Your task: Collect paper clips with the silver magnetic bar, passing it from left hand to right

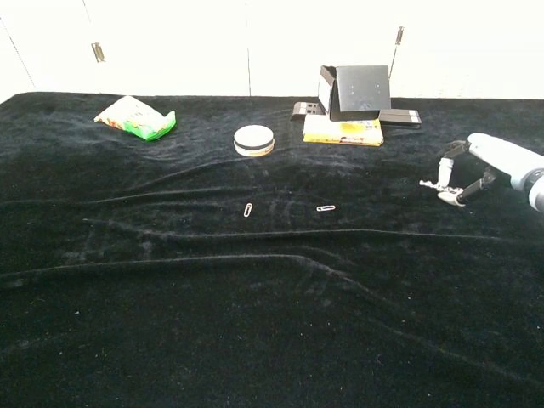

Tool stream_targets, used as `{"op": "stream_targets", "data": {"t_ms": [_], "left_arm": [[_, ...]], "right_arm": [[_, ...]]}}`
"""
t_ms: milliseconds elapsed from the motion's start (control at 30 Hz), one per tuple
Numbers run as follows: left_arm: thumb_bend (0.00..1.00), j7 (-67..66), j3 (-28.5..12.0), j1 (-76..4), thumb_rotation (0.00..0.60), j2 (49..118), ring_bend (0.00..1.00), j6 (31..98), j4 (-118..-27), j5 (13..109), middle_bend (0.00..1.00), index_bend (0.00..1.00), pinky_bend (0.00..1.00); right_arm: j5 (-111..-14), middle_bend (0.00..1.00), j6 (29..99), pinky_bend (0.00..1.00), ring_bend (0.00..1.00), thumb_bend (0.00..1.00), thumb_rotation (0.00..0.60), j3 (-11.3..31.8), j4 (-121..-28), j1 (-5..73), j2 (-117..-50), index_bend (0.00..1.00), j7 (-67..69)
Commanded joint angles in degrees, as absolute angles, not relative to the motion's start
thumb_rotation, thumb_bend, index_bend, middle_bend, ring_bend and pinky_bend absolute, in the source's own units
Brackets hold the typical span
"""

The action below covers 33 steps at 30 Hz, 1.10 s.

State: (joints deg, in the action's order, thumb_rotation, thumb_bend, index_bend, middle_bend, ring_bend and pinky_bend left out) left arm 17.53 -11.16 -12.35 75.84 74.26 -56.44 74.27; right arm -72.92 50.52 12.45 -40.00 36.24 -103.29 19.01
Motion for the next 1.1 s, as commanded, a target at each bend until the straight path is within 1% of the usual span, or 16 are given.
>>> {"op": "stream_targets", "data": {"t_ms": [33, 167, 267, 400, 500, 600, 700, 833, 900, 967, 1000, 1033, 1067, 1100], "left_arm": [[0.41, 17.4, -11.1, -12.3, 0.6, 75.9, 0.25, 74.3, -56.5, 74.3, 0.32, 0.07, 0.16], [0.41, 16.7, -11.0, -12.3, 0.6, 75.9, 0.25, 74.9, -57.0, 74.6, 0.32, 0.07, 0.16], [0.41, 16.1, -10.9, -12.2, 0.6, 75.8, 0.25, 75.8, -57.6, 75.2, 0.32, 0.07, 0.16], [0.41, 15.0, -10.7, -12.0, 0.6, 75.7, 0.25, 76.9, -58.6, 75.7, 0.32, 0.07, 0.16], [0.41, 14.3, -10.5, -11.8, 0.6, 75.6, 0.25, 77.7, -59.3, 76.0, 0.32, 0.07, 0.16], [0.41, 13.7, -10.4, -11.7, 0.6, 75.6, 0.25, 78.2, -59.9, 76.3, 0.32, 0.07, 0.16], [0.41, 13.1, -10.2, -11.6, 0.6, 75.4, 0.25, 78.8, -60.6, 76.7, 0.32, 0.07, 0.16], [0.41, 13.1, -10.1, -11.2, 0.6, 75.2, 0.25, 79.4, -61.2, 76.9, 0.32, 0.07, 0.16], [0.41, 13.3, -10.1, -11.0, 0.6, 75.0, 0.25, 79.6, -61.3, 76.8, 0.32, 0.07, 0.16], [0.41, 13.6, -10.2, -10.9, 0.6, 74.9, 0.25, 79.7, -61.3, 76.7, 0.32, 0.07, 0.16], [0.41, 13.8, -10.3, -10.9, 0.6, 74.9, 0.25, 79.8, -61.3, 76.7, 0.32, 0.07, 0.16], [0.41, 14.0, -10.2, -10.8, 0.6, 74.7, 0.25, 79.8, -61.4, 76.7, 0.32, 0.07, 0.16], [0.41, 14.3, -10.2, -10.7, 0.6, 74.7, 0.25, 79.9, -61.4, 76.8, 0.32, 0.07, 0.16], [0.41, 14.6, -10.2, -10.7, 0.6, 74.6, 0.25, 79.9, -61.4, 76.9, 0.32, 0.07, 0.16]], "right_arm": [[-74.6, 0.2, 54.8, 0.0, 0.09, 0.53, 0.6, 11.8, -44.1, 34.4, -100.6, 0.83, 18.4], [-75.0, 0.2, 59.5, 0.0, 0.09, 0.53, 0.6, 11.1, -52.8, 31.1, -95.7, 0.83, 13.6], [-75.1, 0.2, 62.2, 0.0, 0.09, 0.53, 0.6, 9.4, -61.2, 28.1, -91.1, 0.83, 7.7], [-75.8, 0.2, 66.2, 0.0, 0.09, 0.53, 0.6, 5.8, -73.4, 23.5, -84.9, 0.83, 0.1], [-77.0, 0.2, 69.5, 0.0, 0.09, 0.53, 0.6, 3.0, -79.8, 20.4, -82.0, 0.83, -4.9], [-78.4, 0.2, 71.6, 0.0, 0.09, 0.53, 0.6, 0.7, -82.8, 18.2, -81.0, 0.83, -7.8], [-79.4, 0.19, 72.0, 0.0, 0.09, 0.53, 0.6, -1.0, -83.7, 17.0, -81.2, 0.83, -9.2], [-79.7, 0.18, 71.5, 0.0, 0.09, 0.53, 0.6, -0.6, -82.6, 17.1, -82.6, 0.83, -9.6], [-80.0, 0.17, 71.5, 0.0, 0.08, 0.53, 0.6, -0.4, -82.1, 17.3, -83.0, 0.81, -10.2], [-80.2, 0.14, 71.5, 0.0, 0.07, 0.53, 0.6, -0.2, -81.9, 17.4, -83.2, 0.74, -10.7], [-80.2, 0.12, 71.3, 0.0, 0.06, 0.53, 0.6, -0.1, -81.8, 17.4, -83.2, 0.65, -10.9], [-80.0, 0.09, 70.9, 0.0, 0.04, 0.53, 0.6, 0.0, -81.8, 17.6, -83.1, 0.53, -11.3], [-79.8, 0.06, 70.5, 0.0, 0.03, 0.53, 0.6, 0.1, -81.8, 17.7, -83.0, 0.44, -11.7], [-79.4, 0.03, 70.0, 0.0, 0.02, 0.53, 0.6, 0.3, -81.9, 17.8, -82.9, 0.29, -12.4]]}}
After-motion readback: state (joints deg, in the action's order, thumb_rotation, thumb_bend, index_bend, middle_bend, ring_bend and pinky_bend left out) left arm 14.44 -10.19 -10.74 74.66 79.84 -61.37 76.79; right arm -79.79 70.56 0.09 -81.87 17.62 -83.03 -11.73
